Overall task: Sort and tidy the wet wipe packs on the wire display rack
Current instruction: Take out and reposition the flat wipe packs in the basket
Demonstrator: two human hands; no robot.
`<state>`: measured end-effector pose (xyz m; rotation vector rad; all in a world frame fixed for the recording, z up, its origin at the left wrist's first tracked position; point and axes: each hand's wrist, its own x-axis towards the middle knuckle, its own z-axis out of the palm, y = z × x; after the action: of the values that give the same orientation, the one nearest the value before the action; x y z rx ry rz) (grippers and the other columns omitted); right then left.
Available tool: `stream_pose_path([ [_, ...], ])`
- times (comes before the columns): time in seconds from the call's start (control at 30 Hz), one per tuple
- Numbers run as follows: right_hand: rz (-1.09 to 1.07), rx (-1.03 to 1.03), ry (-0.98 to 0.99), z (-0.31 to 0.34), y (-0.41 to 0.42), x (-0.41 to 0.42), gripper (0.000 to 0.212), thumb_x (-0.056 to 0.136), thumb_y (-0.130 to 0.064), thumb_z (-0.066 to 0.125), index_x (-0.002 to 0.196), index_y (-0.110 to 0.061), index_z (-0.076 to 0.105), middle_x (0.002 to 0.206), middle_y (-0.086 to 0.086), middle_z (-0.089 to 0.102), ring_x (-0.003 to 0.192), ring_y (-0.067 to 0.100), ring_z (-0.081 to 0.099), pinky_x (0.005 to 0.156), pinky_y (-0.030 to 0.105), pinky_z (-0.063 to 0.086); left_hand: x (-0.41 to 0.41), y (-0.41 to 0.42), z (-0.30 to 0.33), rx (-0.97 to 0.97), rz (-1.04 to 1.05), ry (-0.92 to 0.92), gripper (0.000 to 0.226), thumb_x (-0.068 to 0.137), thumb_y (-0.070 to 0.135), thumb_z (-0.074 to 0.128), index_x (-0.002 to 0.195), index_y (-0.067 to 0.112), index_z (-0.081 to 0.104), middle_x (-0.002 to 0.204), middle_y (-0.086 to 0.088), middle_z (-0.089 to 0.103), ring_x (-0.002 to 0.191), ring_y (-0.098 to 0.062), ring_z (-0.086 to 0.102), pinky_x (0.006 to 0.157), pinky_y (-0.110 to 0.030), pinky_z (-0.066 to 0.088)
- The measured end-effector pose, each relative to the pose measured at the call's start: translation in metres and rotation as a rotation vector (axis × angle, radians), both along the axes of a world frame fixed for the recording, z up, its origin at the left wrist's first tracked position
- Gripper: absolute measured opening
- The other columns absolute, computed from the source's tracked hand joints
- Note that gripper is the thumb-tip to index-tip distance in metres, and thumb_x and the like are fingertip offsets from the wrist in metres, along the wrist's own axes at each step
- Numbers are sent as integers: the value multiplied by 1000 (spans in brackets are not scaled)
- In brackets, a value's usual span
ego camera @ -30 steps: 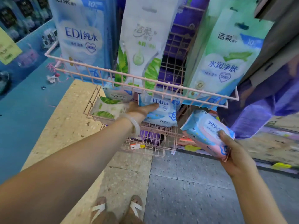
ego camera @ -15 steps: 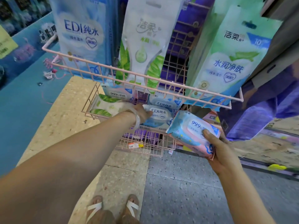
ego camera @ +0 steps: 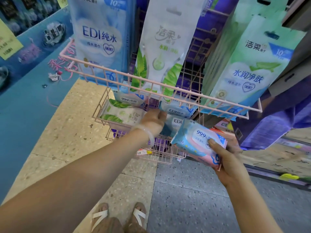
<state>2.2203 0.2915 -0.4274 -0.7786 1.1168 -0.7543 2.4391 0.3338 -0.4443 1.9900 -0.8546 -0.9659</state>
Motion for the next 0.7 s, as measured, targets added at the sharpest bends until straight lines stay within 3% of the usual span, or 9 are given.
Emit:
stream_pose_path([
  [0.07,24,37,-2,0,7,12,68,54,-11,71,120,-5,54,81,2,77,70,18,73,67,40,58,-5,20,5,-124,153,369,36,83,51,54,85,16,63,92,-4,68,97,-26,62,85,-33,49],
  [0.13,78,53,-23,2,15,33,71,53,-9,72,121,-5,53,81,3,76,70,19,73,65,39,59,-7,44,9,-144,178,604,63,60,65,68,98,15,65,105,-7,70,105,-27,62,96,-42,48],
  [0.2,144,69,-44,4,26,60,69,52,-6,74,118,-7,54,82,5,76,69,21,73,63,38,60,-1,66,10,-125,162,747,85,40,65,79,109,17,63,108,-6,71,101,-25,66,89,-44,53],
  [0.23,180,79,-45,4,31,74,64,54,-4,75,114,-9,55,81,5,76,68,21,72,60,36,60,5,76,10,-117,157,787,81,35,59,82,104,20,65,98,-3,75,89,-21,71,76,-38,57],
  [0.3,274,82,-35,2,43,102,47,62,1,74,104,-13,57,80,6,75,66,19,72,56,30,59,19,97,10,-121,200,765,66,34,46,86,93,21,68,80,1,77,69,-15,72,57,-29,57],
  [0.4,467,8,58,-1,50,143,31,75,-7,70,103,-11,58,86,5,69,64,11,68,59,25,56,47,130,5,-164,370,647,42,54,29,81,93,20,66,79,0,76,67,-16,71,56,-30,58],
  [0.47,464,-157,234,-6,41,169,27,80,-16,67,104,-8,60,82,1,65,65,8,60,61,22,50,62,153,5,-192,467,644,32,65,23,77,94,18,65,80,-1,75,65,-15,71,55,-28,58],
  [0.57,468,-434,601,-17,15,201,33,81,-23,66,108,-5,61,99,6,68,84,15,61,76,20,48,78,183,2,-199,558,651,19,75,20,67,94,17,66,73,2,76,61,-12,71,49,-24,56],
  [0.7,746,-587,867,-43,3,223,66,74,-31,71,128,-6,43,132,14,54,120,30,50,101,38,41,82,210,-5,-175,648,671,14,78,18,65,92,14,66,70,1,76,59,-13,71,49,-24,56],
])
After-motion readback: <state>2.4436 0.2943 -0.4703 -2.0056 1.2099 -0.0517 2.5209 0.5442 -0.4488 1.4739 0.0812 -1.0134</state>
